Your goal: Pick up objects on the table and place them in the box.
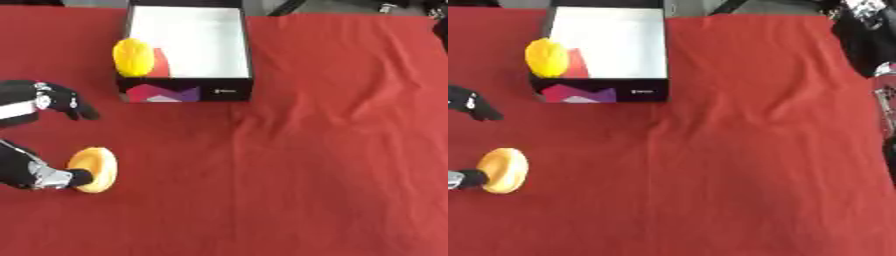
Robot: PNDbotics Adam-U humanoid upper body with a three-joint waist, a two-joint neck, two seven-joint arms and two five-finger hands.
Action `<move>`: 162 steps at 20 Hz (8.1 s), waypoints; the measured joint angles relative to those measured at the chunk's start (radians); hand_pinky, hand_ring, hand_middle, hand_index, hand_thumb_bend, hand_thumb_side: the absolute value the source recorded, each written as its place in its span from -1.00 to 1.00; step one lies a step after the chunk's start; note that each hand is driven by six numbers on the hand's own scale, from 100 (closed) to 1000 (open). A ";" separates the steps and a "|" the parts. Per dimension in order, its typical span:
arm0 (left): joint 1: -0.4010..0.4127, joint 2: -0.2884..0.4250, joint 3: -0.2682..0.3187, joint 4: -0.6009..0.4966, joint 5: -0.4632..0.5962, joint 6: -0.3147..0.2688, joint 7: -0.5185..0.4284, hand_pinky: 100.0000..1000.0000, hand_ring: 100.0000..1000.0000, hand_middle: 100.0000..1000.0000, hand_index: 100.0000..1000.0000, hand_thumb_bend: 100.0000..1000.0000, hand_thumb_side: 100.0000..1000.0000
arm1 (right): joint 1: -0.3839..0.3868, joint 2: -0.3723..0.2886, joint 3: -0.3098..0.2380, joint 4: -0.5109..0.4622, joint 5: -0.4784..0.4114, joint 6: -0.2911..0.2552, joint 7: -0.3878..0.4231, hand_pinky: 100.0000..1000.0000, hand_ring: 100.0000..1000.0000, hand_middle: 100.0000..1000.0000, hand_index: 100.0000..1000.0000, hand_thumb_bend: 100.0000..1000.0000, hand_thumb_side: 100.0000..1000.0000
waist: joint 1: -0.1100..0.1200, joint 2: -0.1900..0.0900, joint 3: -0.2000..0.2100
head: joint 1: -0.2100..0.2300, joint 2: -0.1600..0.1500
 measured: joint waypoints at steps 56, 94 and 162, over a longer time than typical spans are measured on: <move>0.086 -0.022 0.037 0.002 -0.054 -0.066 0.003 0.56 0.25 0.14 0.37 -0.87 -1.00 | 0.009 0.027 -0.044 0.060 0.019 0.026 -0.052 1.00 0.65 0.37 0.66 -1.00 -0.02 | 0.000 0.001 -0.012 | 0.021 0.001; -0.493 -0.389 0.229 0.388 -0.166 -0.194 0.205 0.44 0.09 -0.02 0.18 -0.80 -1.00 | -0.164 -0.001 0.006 0.038 -0.071 0.056 -0.055 1.00 0.65 0.38 0.65 -1.00 -0.40 | 0.046 0.009 -0.151 | 0.065 -0.037; 0.081 -0.176 0.620 -0.071 0.682 -0.205 0.897 0.66 0.30 0.33 0.63 -1.00 0.25 | -0.134 -0.010 0.009 0.041 -0.074 0.050 -0.049 1.00 0.64 0.38 0.64 -1.00 -0.43 | 0.051 0.014 -0.110 | 0.012 -0.002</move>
